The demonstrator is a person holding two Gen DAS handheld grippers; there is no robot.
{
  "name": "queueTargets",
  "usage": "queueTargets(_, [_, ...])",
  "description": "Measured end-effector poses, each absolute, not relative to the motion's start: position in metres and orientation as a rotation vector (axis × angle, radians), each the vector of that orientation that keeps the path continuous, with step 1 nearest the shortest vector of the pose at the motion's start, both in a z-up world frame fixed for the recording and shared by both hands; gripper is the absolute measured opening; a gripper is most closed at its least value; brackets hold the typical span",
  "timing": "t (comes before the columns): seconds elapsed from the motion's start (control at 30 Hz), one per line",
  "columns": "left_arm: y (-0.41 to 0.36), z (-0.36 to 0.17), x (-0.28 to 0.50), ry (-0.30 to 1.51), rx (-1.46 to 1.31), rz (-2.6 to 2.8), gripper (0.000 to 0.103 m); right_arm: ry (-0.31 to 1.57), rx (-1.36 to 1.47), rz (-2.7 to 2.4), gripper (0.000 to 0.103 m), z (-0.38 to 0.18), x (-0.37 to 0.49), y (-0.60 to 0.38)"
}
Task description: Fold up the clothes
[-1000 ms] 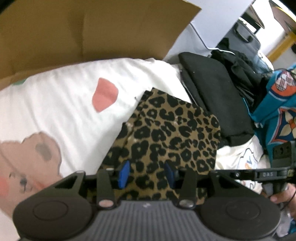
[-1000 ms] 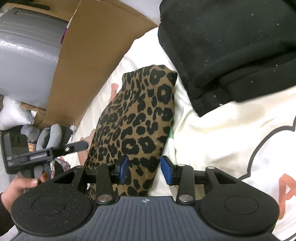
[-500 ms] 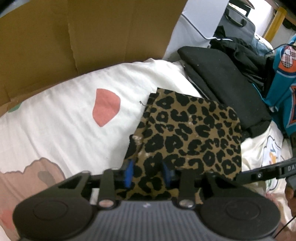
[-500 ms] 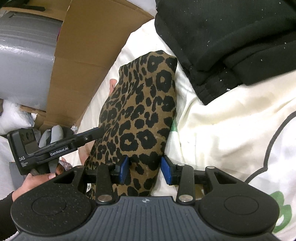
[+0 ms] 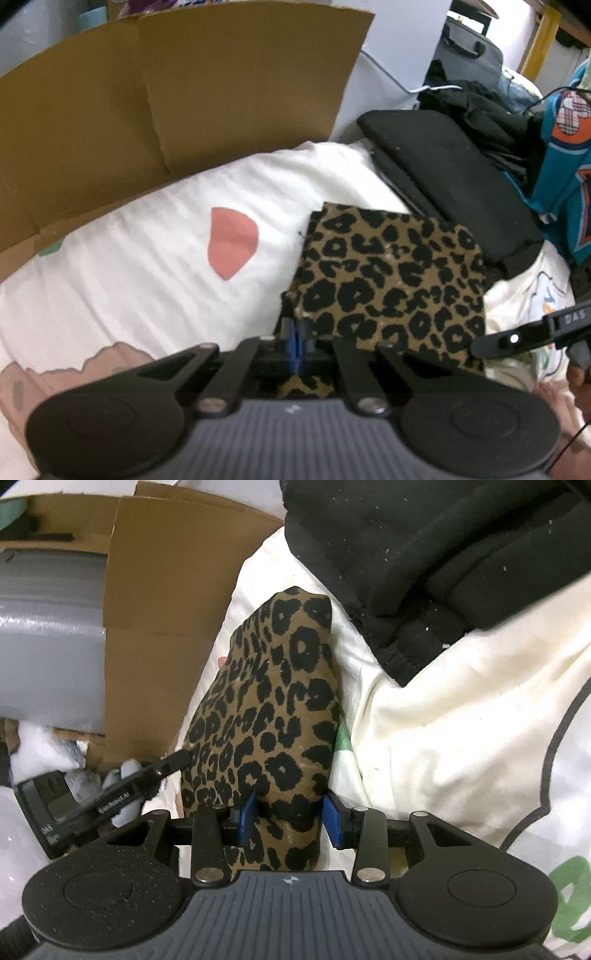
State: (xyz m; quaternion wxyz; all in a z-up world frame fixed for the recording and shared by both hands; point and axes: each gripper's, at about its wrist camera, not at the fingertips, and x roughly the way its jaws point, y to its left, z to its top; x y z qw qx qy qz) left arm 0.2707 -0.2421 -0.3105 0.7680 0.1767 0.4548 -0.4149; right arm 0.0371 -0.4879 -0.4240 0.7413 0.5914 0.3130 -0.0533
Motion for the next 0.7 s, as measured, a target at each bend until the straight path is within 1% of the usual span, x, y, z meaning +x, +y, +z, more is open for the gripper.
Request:
queueTargets(0.2, [-0.239,-0.329,0.269,0.994,0.386,-0.873,0.001,0.65,1.349,-0.104,0.043,-0.434,0.041,-0.489])
queueTargets(0.47, [-0.238,-0.33,0.269,0.996,0.394,-0.86,0.001,0.608,1.409,-0.062,0.042,-0.431,0.043,-0.492])
queueTargets(0.63, [-0.239,-0.332,0.268,1.001,0.391,-0.845,0.001,0.642,1.378,-0.076,0.042,-0.433,0.053,-0.487])
queueTargets(0.7, [-0.239,-0.331,0.269,1.005,0.387,-0.841,0.001,0.648,1.376,-0.073,0.04,-0.432,0.057,-0.486])
